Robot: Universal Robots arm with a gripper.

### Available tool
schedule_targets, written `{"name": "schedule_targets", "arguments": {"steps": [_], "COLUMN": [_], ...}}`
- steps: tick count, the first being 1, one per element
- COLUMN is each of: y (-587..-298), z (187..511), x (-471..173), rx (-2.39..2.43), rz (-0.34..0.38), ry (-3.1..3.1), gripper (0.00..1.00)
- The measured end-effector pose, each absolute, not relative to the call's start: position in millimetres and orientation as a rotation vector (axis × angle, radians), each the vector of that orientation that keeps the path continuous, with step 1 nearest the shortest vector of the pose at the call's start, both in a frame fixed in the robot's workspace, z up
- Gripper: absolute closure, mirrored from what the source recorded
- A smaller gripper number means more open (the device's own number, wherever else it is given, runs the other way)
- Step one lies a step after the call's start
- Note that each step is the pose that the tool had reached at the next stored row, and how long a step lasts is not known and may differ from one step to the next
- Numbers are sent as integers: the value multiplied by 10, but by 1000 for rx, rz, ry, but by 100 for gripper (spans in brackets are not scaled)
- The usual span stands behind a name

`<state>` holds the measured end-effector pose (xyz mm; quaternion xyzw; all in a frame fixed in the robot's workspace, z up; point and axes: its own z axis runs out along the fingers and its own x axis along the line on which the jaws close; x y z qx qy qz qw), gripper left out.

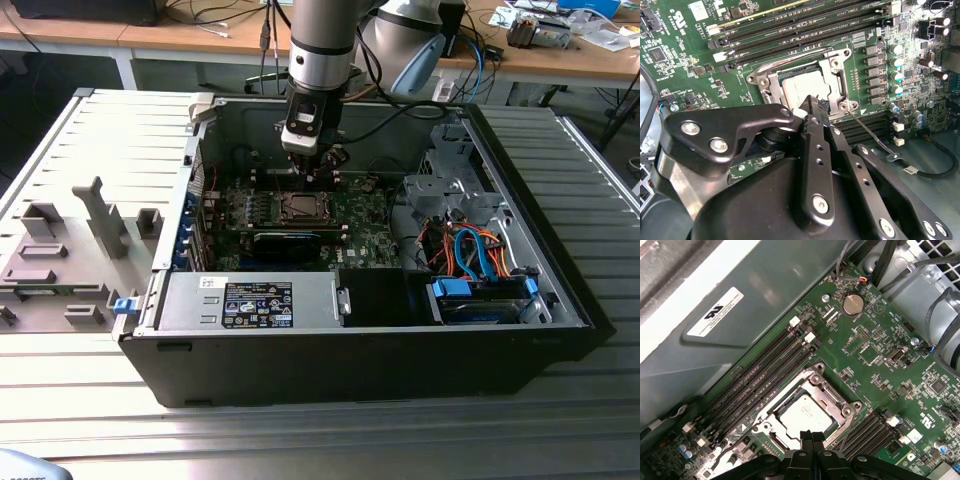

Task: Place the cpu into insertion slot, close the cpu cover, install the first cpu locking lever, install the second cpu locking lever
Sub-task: 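Install the first cpu locking lever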

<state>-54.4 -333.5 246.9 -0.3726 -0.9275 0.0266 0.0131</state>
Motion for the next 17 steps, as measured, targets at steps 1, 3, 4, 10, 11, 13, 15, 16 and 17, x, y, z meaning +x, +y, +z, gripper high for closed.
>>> {"name": "schedule_targets", "arguments": {"steps": [1, 3, 4, 10, 11, 13, 15, 16, 17], "y": [-3335, -3335, -3335, -3335, -3335, -3335, -3335, -3335, -3335], "z": [2470, 2469, 2469, 2469, 2469, 2469, 2469, 2469, 2469], "x": [-544, -544, -544, -544, -544, -544, -544, -544, -544], "rx": [-1160, -1157, -1156, -1150, -1150, -1148, -1147, -1147, -1147], "rz": [83, 83, 83, 83, 83, 83, 83, 83, 83], "ry": [-2890, -2892, -2892, -2894, -2895, -2895, -2896, -2896, -2896], "gripper": [89, 89, 89, 89, 89, 89, 89, 89, 89]}}
